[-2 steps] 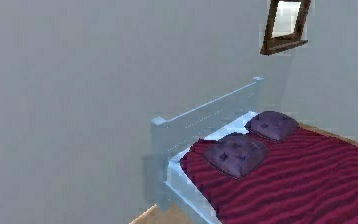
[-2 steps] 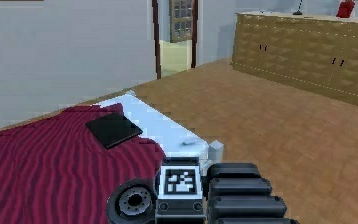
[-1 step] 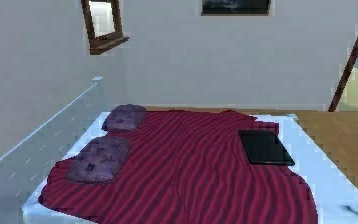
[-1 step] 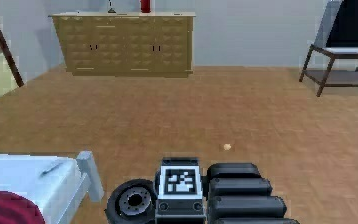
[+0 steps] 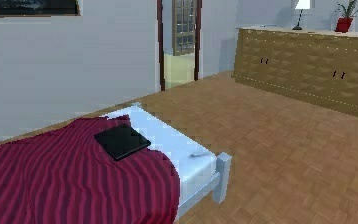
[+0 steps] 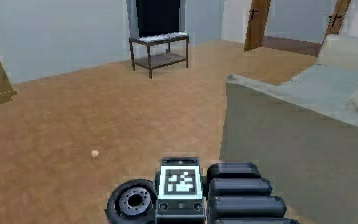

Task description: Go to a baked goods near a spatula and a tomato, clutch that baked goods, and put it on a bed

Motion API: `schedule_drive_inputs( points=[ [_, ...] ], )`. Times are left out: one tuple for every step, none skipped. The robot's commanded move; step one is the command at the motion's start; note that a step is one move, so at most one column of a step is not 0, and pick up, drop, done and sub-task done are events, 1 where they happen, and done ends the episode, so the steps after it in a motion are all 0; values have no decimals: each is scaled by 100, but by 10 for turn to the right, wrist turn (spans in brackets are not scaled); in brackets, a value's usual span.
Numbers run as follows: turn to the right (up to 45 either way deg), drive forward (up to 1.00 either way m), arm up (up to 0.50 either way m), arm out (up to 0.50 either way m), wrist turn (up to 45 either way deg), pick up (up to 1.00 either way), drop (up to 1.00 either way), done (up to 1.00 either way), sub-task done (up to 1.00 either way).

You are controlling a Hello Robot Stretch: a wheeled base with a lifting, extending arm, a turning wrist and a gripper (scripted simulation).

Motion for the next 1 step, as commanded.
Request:
schedule_drive_inputs(
  points=[
    [60, 0, 0, 0, 0, 0, 0, 0, 0]
  ],
)
